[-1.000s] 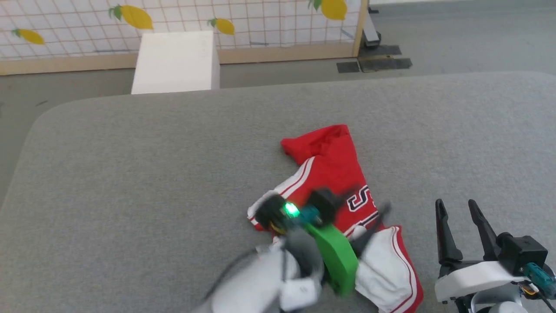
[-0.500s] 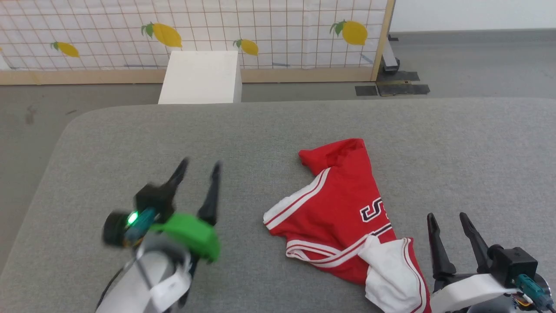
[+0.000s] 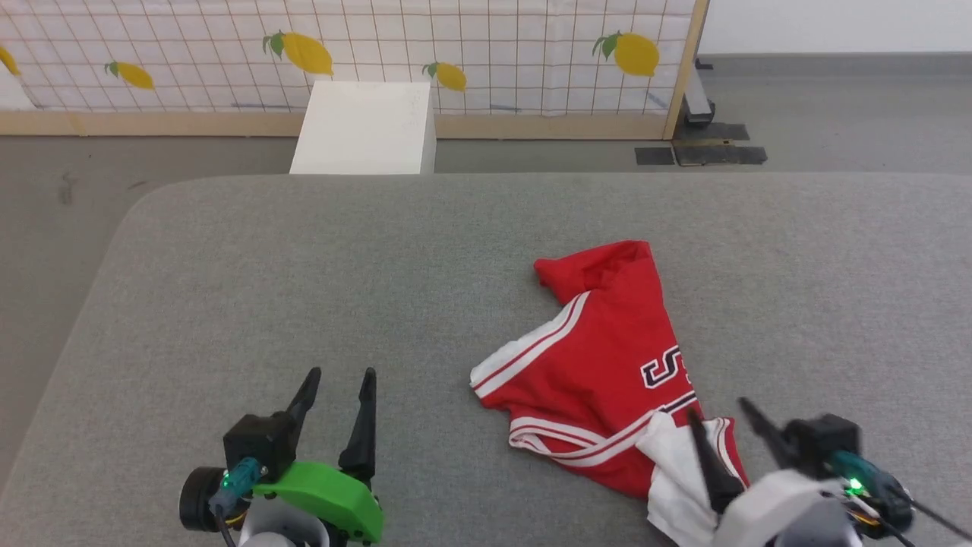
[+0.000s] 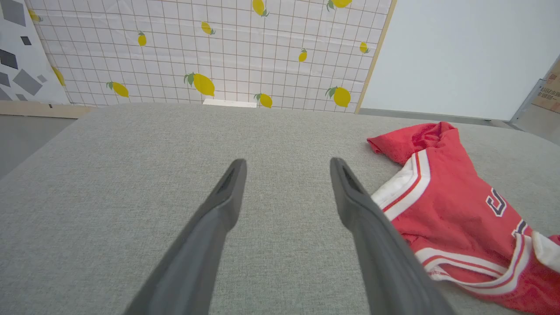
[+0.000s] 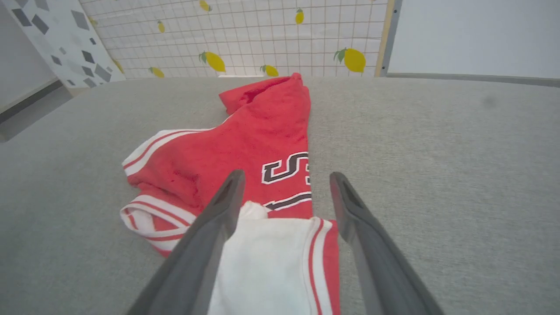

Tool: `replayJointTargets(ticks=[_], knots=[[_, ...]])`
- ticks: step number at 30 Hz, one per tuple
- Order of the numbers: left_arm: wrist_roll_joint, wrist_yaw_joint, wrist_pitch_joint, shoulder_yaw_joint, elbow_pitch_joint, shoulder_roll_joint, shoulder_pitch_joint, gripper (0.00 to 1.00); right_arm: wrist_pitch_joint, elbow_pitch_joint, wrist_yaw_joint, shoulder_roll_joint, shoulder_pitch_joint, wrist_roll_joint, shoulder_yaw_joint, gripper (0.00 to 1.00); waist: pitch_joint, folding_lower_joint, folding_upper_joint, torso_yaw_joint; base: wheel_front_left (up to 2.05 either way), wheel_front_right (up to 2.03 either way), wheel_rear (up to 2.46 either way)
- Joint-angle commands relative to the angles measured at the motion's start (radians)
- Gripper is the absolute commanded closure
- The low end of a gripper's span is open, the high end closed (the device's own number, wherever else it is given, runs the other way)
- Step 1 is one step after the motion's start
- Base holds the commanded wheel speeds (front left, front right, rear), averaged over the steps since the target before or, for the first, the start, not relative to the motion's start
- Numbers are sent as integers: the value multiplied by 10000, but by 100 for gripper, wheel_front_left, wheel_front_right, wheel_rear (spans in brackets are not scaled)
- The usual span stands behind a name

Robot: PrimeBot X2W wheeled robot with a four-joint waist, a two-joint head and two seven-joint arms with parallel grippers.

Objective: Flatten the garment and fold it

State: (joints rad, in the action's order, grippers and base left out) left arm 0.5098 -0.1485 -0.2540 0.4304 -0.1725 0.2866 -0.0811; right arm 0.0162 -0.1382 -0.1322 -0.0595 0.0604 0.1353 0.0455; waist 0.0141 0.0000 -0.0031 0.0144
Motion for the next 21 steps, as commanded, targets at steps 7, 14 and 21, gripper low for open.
replayJointTargets(ticks=[7, 14, 21], knots=[[-414, 322, -77, -362, -103, -272, 49, 0, 5619, 1861, 15, -994, 218, 1159, 1106, 0, 349, 0, 31, 132, 0, 0, 0], [-717, 716, -77, -518, -276, -819, -346, 0, 8637, 2068, 15, -1370, 32, 983, 1128, 0, 958, 0, 31, 750, 0, 0, 0], [-916, 964, -77, -794, -354, -1085, -416, 0, 8348, 1151, 15, -1413, -32, 497, 967, 100, 1225, 0, 31, 1035, 0, 0, 0]])
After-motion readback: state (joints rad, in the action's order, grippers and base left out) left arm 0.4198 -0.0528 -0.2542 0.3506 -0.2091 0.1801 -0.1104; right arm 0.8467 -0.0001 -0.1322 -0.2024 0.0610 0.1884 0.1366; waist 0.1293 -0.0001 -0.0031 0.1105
